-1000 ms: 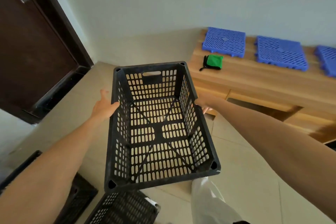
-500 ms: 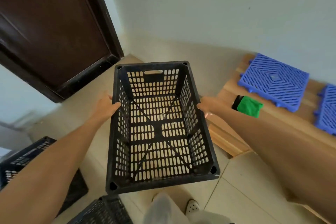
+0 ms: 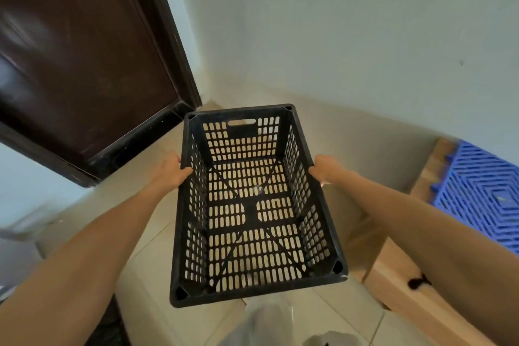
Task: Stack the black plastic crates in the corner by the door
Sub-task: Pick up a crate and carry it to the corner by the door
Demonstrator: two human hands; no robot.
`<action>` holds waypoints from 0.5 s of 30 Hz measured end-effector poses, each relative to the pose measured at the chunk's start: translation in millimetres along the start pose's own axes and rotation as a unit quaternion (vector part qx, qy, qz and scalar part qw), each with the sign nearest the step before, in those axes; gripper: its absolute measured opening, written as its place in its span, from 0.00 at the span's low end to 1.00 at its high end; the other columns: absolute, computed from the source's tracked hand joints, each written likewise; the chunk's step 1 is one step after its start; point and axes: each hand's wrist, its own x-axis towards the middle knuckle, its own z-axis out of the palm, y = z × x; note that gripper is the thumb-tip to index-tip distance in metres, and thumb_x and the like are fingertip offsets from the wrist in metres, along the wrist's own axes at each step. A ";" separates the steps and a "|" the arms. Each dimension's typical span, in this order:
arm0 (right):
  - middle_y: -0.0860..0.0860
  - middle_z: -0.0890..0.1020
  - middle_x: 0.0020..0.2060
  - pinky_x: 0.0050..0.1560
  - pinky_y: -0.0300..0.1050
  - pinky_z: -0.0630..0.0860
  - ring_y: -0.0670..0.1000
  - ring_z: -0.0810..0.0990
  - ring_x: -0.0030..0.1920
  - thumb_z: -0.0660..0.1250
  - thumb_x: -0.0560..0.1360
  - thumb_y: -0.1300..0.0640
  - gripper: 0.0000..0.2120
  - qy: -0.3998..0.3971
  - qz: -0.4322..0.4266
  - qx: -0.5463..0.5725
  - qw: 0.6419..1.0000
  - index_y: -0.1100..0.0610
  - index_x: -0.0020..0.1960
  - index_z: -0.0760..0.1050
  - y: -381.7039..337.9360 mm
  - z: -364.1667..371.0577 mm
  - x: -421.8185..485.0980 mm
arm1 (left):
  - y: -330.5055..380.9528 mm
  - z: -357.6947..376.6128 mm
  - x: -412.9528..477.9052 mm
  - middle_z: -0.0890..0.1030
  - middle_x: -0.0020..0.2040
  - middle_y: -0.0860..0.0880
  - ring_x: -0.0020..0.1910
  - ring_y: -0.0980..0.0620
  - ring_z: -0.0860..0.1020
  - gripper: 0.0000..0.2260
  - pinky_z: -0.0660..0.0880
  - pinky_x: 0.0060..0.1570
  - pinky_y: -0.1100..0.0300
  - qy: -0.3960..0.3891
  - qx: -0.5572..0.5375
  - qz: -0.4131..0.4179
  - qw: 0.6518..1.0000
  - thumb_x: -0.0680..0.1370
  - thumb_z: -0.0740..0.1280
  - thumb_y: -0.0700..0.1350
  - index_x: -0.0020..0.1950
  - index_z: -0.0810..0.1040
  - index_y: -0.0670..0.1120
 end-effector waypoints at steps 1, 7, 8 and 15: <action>0.58 0.79 0.51 0.51 0.46 0.75 0.55 0.78 0.50 0.58 0.81 0.57 0.12 0.004 0.004 0.003 1.000 0.64 0.58 0.74 -9.2 -6.3 16.4 | 4.7 -5.3 16.1 0.78 0.54 0.42 0.53 0.45 0.79 0.16 0.78 0.47 0.52 -0.002 -0.007 -0.003 1.000 0.78 0.67 0.41 0.63 0.68 0.42; 0.56 0.78 0.50 0.46 0.44 0.72 0.53 0.76 0.47 0.59 0.81 0.59 0.10 0.006 0.007 -0.013 1.000 0.64 0.58 0.72 -49.8 -32.0 111.4 | 24.2 -22.0 90.3 0.74 0.63 0.39 0.63 0.41 0.74 0.21 0.74 0.62 0.43 -0.006 0.002 -0.001 1.000 0.78 0.65 0.38 0.69 0.63 0.40; 0.56 0.77 0.50 0.46 0.44 0.72 0.53 0.76 0.48 0.59 0.81 0.60 0.10 0.004 0.008 -0.015 1.000 0.64 0.59 0.72 -53.4 -33.8 127.6 | 24.1 -20.9 103.8 0.74 0.64 0.39 0.64 0.41 0.74 0.21 0.73 0.63 0.43 -0.010 0.008 -0.003 1.000 0.78 0.65 0.38 0.70 0.64 0.41; 0.59 0.77 0.53 0.47 0.46 0.71 0.57 0.77 0.52 0.60 0.80 0.61 0.11 -0.010 0.006 -0.050 0.999 0.64 0.61 0.70 -72.3 -53.1 239.3 | 25.1 1.2 195.0 0.76 0.62 0.39 0.58 0.40 0.78 0.24 0.75 0.51 0.49 -0.017 0.042 -0.065 0.997 0.79 0.64 0.41 0.72 0.59 0.41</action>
